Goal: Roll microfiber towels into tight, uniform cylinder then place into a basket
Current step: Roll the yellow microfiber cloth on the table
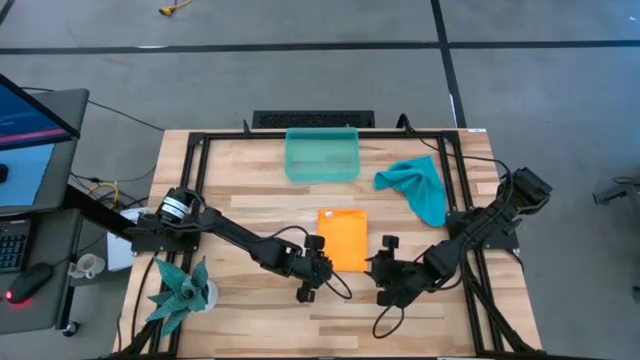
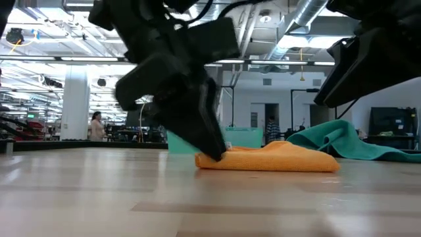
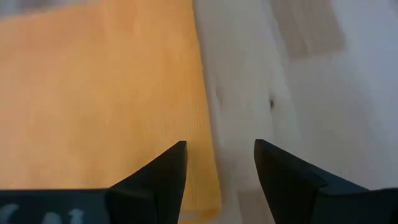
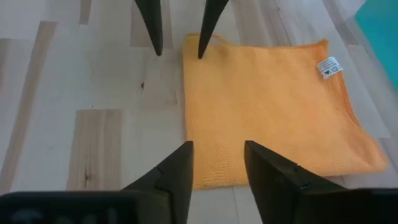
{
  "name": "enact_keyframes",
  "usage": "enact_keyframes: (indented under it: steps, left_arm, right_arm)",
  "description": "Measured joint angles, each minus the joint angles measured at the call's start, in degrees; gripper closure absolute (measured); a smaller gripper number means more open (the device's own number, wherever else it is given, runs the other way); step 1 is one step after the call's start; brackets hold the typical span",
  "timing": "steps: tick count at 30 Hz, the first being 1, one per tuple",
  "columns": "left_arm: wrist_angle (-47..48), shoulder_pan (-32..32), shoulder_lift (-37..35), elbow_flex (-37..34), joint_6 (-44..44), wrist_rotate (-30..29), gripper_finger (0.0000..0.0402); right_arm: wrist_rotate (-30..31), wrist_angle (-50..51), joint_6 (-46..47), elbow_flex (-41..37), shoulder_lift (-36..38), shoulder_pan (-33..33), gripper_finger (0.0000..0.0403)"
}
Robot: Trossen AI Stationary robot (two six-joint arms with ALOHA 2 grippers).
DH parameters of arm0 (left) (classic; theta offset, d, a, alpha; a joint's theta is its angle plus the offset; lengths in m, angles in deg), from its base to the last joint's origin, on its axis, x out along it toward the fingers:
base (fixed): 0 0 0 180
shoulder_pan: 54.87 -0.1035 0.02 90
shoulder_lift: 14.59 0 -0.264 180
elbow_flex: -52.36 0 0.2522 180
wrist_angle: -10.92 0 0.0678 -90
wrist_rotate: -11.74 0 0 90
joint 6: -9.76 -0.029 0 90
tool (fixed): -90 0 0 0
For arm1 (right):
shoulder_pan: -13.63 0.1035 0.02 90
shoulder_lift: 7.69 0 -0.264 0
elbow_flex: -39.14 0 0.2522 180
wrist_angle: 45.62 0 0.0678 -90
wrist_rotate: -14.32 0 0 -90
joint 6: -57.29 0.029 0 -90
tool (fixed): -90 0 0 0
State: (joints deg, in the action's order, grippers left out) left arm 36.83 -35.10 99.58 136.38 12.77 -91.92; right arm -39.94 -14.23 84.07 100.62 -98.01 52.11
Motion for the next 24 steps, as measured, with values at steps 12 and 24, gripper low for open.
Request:
enact_keyframes:
  steps: [12, 24]
  left_arm:
    - [2.9, 0.0, 0.4, 0.0, 2.2, -0.5, 0.0221]
    - [3.1, 0.1, 0.4, 0.6, 0.0, -5.6, 0.0221]
  right_arm:
    - [0.0, 0.3, -4.8, 0.0, 0.0, -0.4, 0.0187]
    - [0.0, -5.1, -5.4, -5.0, 0.0, -0.3, 0.0188]
